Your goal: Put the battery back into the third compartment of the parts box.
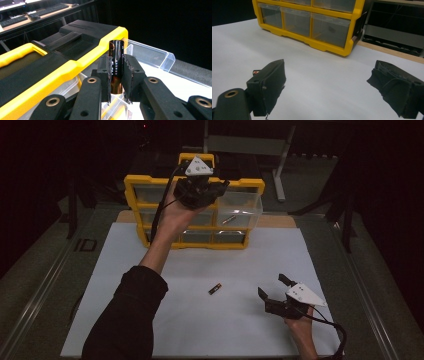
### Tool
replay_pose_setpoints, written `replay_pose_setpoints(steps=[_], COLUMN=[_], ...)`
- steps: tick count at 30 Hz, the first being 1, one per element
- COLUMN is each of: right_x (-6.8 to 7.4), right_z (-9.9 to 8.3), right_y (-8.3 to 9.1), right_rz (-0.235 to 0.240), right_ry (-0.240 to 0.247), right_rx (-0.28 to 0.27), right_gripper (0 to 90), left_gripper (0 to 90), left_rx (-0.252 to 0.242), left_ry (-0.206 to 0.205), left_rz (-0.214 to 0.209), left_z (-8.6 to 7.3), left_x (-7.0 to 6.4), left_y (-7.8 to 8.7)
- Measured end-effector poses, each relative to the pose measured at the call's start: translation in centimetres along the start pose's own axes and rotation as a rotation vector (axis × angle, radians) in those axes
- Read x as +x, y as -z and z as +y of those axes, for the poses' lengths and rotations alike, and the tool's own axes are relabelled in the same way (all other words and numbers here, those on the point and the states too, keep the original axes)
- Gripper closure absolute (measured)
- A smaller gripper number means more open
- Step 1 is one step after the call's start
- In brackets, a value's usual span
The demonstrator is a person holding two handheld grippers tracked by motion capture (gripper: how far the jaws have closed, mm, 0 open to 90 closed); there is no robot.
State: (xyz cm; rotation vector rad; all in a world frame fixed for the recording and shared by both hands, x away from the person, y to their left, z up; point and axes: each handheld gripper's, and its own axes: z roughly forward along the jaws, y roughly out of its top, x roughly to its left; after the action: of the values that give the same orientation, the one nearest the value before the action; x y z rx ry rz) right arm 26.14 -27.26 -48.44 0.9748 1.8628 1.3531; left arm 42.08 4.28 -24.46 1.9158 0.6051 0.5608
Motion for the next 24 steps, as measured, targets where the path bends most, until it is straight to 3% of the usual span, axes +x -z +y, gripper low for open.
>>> replay_pose_setpoints(steps=[9, 15, 18, 24], right_x=[0.0, 0.0, 0.0, 0.0], right_z=[0.0, 0.0, 0.0, 0.0], right_y=[0.0, 0.0, 0.0, 0.1], right_rz=[0.000, 0.000, -0.001, -0.001], right_ry=[0.001, 0.001, 0.000, -0.001], right_rx=[0.001, 0.001, -0.001, -0.001], right_gripper=[11.7, 11.7, 11.7, 11.7], left_gripper=[76.8, 76.8, 76.7, 76.6], left_rx=[0.069, 0.106, 0.146, 0.177], left_ry=[-0.032, -0.025, -0.033, -0.023], left_rz=[-0.004, -0.027, -0.029, -0.030], left_z=[0.7, 1.1, 1.3, 1.5], left_x=[-0.2, -0.5, -0.7, -1.0], left_y=[-0.6, -1.2, -1.7, -2.2])
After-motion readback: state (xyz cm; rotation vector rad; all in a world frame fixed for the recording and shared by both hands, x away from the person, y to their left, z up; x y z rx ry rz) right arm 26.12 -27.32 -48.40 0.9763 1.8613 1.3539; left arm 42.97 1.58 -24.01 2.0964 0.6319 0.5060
